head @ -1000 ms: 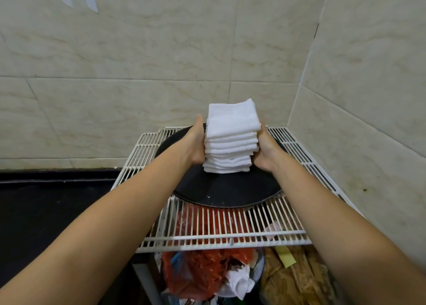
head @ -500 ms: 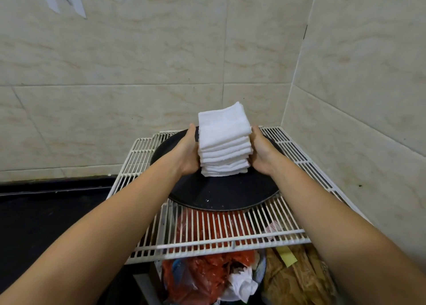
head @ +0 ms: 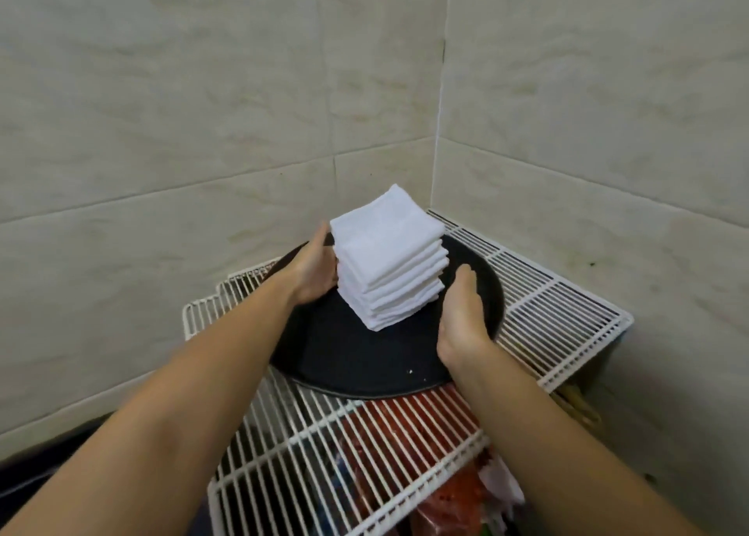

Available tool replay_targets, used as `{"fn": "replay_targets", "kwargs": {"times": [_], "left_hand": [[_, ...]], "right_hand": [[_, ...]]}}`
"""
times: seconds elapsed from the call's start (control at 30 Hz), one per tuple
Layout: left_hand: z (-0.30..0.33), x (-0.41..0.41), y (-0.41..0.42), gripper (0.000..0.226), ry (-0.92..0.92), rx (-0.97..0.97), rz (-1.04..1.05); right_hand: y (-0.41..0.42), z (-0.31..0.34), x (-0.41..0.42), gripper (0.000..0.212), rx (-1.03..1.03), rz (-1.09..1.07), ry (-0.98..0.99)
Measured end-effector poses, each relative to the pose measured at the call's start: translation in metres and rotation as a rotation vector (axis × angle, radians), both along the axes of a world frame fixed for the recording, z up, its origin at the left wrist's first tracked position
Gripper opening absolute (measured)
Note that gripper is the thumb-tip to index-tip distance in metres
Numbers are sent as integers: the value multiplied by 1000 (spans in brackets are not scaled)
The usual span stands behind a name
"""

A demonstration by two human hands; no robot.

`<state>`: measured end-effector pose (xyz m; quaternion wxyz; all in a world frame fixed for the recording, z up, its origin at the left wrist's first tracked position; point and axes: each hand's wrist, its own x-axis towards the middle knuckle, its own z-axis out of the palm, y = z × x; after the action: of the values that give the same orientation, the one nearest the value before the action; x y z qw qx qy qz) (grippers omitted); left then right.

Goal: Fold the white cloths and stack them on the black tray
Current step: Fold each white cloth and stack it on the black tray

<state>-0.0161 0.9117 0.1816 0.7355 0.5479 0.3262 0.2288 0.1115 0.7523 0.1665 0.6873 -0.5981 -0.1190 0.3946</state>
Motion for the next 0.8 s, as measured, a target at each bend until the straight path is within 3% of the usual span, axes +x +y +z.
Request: {"fn": "replay_targets", "kwargs": {"times": [0.37, 0.63, 0.8], "left_hand": [[3, -1, 21, 55, 15, 21, -281], [0, -7, 29, 69, -98, -50, -372], [1, -5, 24, 74, -122, -85, -295]], "right_hand": [[57, 22, -53, 58, -25, -399, -50], [76, 30, -52, 56, -140, -437, -173], [75, 18, -35, 62, -109, -340, -60]]}}
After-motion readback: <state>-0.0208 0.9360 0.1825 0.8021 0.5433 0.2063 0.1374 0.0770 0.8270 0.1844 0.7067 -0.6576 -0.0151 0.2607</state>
